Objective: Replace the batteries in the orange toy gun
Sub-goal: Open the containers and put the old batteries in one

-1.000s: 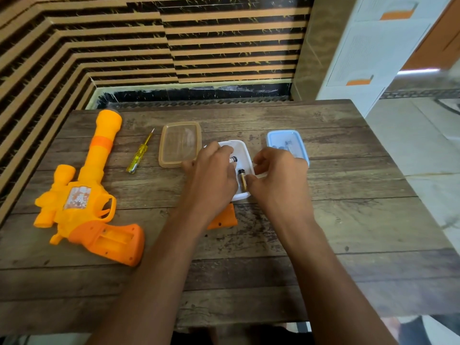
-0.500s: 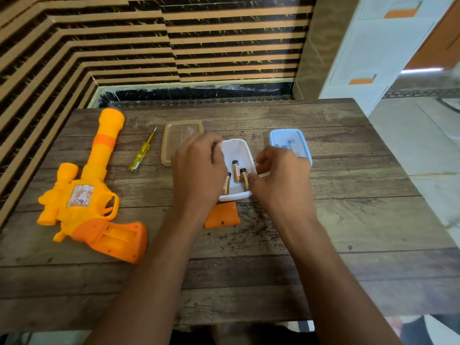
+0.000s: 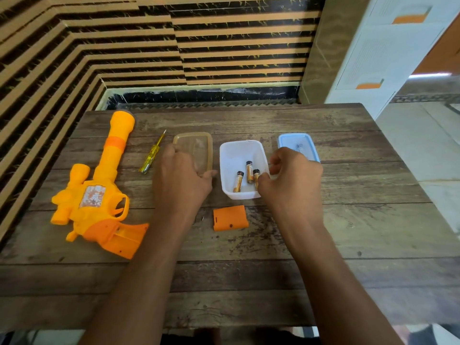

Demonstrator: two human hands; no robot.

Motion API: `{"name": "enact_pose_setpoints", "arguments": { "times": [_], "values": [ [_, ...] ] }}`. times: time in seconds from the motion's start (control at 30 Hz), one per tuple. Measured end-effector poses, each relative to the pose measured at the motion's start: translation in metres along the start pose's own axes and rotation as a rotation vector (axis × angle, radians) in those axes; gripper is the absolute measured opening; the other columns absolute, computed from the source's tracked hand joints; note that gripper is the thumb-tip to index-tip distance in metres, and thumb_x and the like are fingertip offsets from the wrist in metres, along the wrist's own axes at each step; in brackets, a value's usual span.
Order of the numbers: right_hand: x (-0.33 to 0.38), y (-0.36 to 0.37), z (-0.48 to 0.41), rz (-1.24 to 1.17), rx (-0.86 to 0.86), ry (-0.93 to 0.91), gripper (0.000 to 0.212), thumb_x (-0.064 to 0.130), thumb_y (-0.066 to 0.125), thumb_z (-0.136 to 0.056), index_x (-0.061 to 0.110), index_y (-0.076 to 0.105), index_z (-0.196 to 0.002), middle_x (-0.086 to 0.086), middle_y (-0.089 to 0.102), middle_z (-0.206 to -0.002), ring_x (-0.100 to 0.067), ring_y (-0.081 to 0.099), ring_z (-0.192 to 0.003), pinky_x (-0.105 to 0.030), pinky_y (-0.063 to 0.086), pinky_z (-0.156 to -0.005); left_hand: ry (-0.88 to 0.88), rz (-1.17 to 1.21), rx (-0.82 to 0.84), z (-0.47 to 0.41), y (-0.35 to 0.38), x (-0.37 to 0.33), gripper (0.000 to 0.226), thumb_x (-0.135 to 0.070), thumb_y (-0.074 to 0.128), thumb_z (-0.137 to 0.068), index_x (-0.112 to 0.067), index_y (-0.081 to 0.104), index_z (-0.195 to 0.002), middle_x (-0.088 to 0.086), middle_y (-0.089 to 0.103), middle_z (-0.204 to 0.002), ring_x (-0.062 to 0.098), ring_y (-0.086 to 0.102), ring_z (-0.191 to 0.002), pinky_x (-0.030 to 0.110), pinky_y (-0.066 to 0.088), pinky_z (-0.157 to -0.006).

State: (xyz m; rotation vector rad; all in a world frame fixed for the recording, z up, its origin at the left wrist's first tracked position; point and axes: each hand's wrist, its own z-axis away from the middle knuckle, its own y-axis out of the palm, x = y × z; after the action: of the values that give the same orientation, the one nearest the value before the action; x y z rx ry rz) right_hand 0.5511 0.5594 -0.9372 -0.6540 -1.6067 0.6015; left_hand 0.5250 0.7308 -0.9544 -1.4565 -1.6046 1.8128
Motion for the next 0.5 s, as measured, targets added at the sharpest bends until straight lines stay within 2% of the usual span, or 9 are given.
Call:
{"name": "enact_pose_setpoints", "arguments": {
  "times": [0.07,0.17,0.27,0.33,0.4,0.47,0.5],
  "values": [
    [0.002,0.002,0.0,0.008,-0.004,-0.002,0.007,0.005,0.067,-0.086,0.008,0.065,-0.091,-0.006,0.068,-0.083,-0.018,0.061,-0.069,-0.02,0.042,-0.051,-0.047,0.035,0.031,0.0,0.002,0.002,0.042,-0.038,0.087,-0.079,-0.005,0.06,-0.076,0.015,0.05,-0.14,0.032,0.052,-0.127,0.039,0.045,-0.085],
    [0.004,0.005,0.001,0.015,-0.003,-0.021,0.007,0.004,0.067,-0.085,0.008,0.064,-0.09,-0.005,0.066,-0.081,-0.017,0.059,-0.067,-0.022,0.043,-0.051,-0.086,0.087,0.04,-0.002,0.006,0.006,0.04,-0.036,0.088,-0.077,-0.01,0.058,-0.074,0.019,0.057,-0.125,0.033,0.053,-0.121,0.033,0.039,-0.078],
    [0.005,0.006,0.001,0.017,0.004,-0.028,0.006,0.005,0.068,-0.086,0.008,0.065,-0.091,-0.003,0.064,-0.08,-0.014,0.056,-0.066,-0.024,0.044,-0.051,-0.139,0.146,0.034,-0.004,0.006,0.005,0.033,-0.037,0.087,-0.071,-0.016,0.065,-0.083,0.009,0.06,-0.118,0.023,0.054,-0.114,0.03,0.035,-0.074],
    [0.006,0.006,0.001,0.013,0.011,-0.013,0.01,0.004,0.067,-0.086,0.007,0.067,-0.095,-0.003,0.064,-0.081,-0.012,0.057,-0.066,-0.026,0.046,-0.053,-0.189,0.22,0.019,-0.006,0.005,0.004,0.043,-0.041,0.088,-0.063,-0.025,0.063,-0.093,0.001,0.062,-0.113,0.021,0.058,-0.108,0.033,0.042,-0.071],
    [0.007,0.007,0.002,-0.002,0.013,-0.001,0.013,0.001,0.066,-0.087,0.007,0.069,-0.098,-0.003,0.065,-0.081,-0.011,0.06,-0.067,-0.026,0.049,-0.054,-0.243,0.34,-0.004,-0.007,0.0,0.003,0.05,-0.04,0.089,-0.06,-0.027,0.061,-0.099,-0.006,0.061,-0.095,0.019,0.062,-0.094,0.035,0.052,-0.069],
    [0.008,0.006,0.003,-0.028,0.01,-0.002,0.007,0.002,0.067,-0.087,0.007,0.068,-0.092,0.002,0.063,-0.076,-0.004,0.057,-0.066,-0.028,0.052,-0.056,-0.3,0.496,-0.009,-0.007,-0.007,0.0,0.051,-0.031,0.092,-0.067,-0.021,0.061,-0.107,-0.016,0.051,-0.083,0.005,0.055,-0.075,0.028,0.05,-0.063],
    [0.008,0.006,0.003,-0.034,0.007,-0.004,0.004,0.002,0.067,-0.087,0.006,0.067,-0.09,0.003,0.061,-0.075,-0.003,0.056,-0.066,-0.03,0.053,-0.058,-0.321,0.558,-0.004,-0.006,-0.01,-0.002,0.051,-0.028,0.092,-0.069,-0.02,0.06,-0.108,-0.017,0.051,-0.084,0.0,0.052,-0.072,0.024,0.045,-0.059]
  ]
}}
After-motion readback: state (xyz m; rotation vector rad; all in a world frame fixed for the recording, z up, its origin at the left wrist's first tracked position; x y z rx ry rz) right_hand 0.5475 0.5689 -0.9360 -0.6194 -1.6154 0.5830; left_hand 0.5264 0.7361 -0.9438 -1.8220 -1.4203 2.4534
